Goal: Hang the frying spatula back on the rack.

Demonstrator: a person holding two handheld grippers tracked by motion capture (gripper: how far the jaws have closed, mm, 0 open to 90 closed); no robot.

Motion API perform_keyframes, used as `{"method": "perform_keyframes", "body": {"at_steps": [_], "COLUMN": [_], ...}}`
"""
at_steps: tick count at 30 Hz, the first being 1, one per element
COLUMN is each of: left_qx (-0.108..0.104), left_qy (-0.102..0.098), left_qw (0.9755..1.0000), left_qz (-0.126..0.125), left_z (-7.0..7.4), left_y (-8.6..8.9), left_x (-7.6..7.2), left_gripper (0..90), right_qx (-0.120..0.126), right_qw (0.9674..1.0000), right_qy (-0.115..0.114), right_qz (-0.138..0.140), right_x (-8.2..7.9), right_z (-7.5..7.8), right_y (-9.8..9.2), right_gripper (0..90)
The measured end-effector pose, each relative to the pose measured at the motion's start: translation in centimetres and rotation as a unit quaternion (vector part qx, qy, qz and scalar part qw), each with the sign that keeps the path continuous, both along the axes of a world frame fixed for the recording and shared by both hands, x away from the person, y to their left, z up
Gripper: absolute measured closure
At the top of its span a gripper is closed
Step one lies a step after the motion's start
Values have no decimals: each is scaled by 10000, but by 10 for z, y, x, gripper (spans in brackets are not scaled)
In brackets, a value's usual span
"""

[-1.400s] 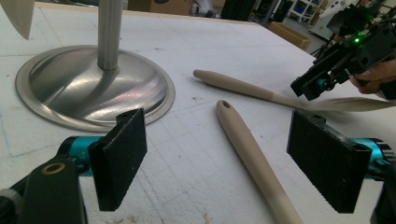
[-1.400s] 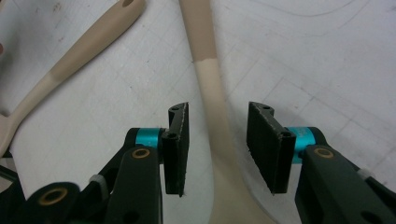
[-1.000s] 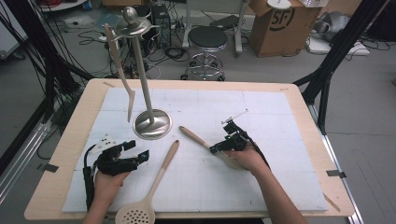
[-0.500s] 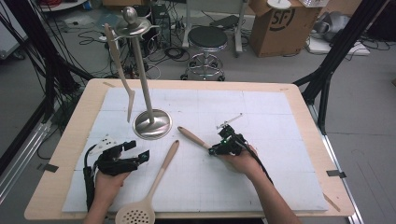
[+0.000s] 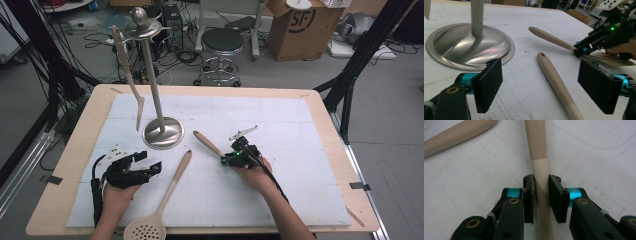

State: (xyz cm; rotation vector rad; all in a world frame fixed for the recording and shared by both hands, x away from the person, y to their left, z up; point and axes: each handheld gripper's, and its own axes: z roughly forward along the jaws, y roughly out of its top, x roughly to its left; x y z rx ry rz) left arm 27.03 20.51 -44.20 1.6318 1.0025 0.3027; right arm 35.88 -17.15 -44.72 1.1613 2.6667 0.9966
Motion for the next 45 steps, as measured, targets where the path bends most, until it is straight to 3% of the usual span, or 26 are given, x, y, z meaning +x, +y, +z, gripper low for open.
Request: {"method": "perform_keyframes", "body": {"at_steps": [14, 19, 45], "left_qx": [19, 23, 37], "left_qy": [8, -1, 4], "left_qw": [10000, 10000, 10000], "left_qz": [8, -4, 7], "left_z": [0, 0, 0], "left_y": [-1, -1, -1], "left_x": [0, 0, 0], "left_gripper": [206, 206, 206], "right_qx": [-37, -151, 39], "right_qw": [9999, 9994, 9992], "right_qy": [-90, -273, -323], "right_qz": [-135, -128, -234], "right_x": [0, -1, 0], "right_z": [0, 0, -4], "right_y": [5, 10, 12], "right_gripper": [757, 753, 743]}}
